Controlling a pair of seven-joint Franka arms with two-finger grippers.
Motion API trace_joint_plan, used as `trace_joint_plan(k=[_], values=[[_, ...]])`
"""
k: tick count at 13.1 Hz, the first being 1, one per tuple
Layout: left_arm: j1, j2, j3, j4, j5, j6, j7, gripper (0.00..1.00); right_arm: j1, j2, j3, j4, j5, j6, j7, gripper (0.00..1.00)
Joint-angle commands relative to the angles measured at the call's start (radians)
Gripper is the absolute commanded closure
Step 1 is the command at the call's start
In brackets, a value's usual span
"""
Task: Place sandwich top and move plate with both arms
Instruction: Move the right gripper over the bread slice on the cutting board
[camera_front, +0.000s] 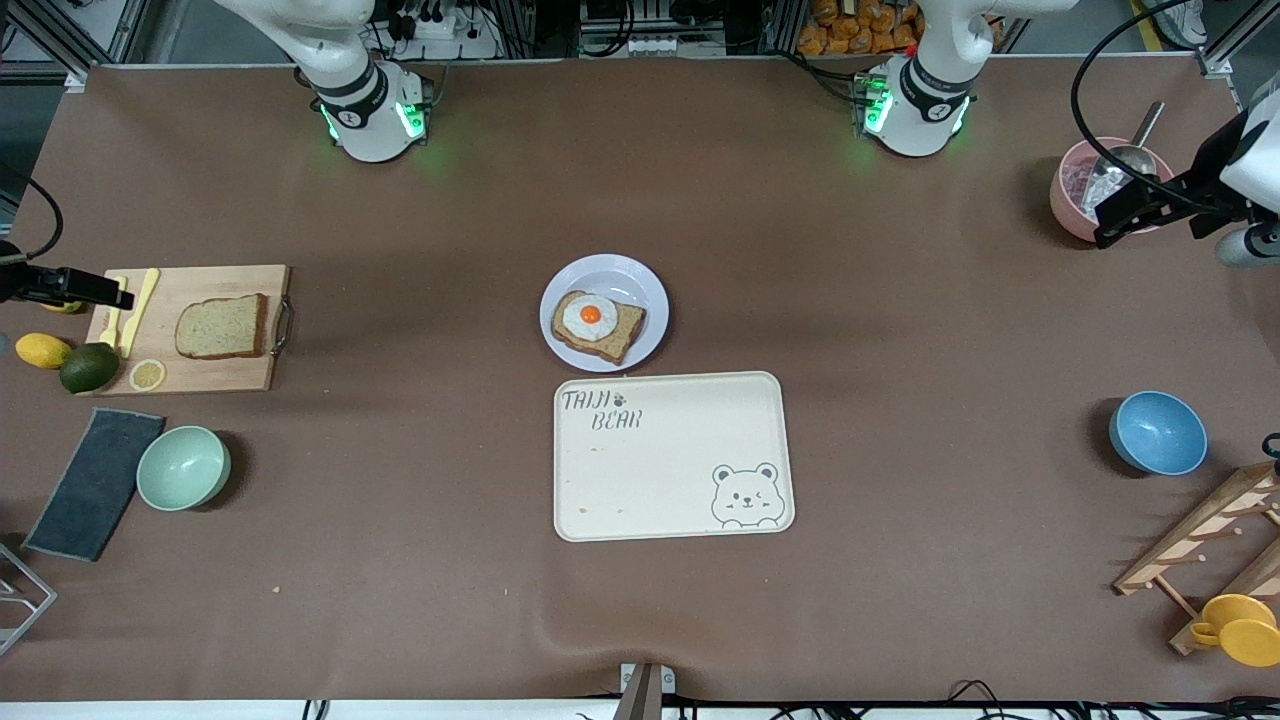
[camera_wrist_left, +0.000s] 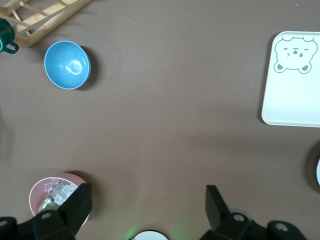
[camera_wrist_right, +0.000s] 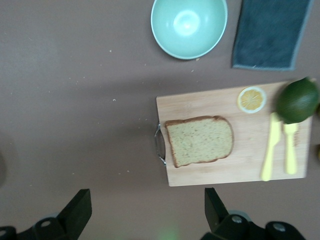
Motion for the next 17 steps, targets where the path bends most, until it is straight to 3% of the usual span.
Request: trace_joint_plan(k=[1, 9, 17], values=[[0.015, -0.006, -0.003, -0.008, -0.019, 0.003, -0.013, 0.00, -0.052, 0.069, 0.011, -0.007, 0.043, 0.060, -0.059, 0.00], [0.012, -0.003, -0.005, -0.003, -0.018, 0.004, -0.013, 0.00, -0.129, 0.061, 0.009, -0.264, 0.033, 0.338, -0.247, 0.00], [0.013, -0.001, -0.005, -0.006, -0.019, 0.006, -0.013, 0.00, -0.178, 0.109, 0.008, -0.344, 0.005, 0.475, -0.310, 0.00]])
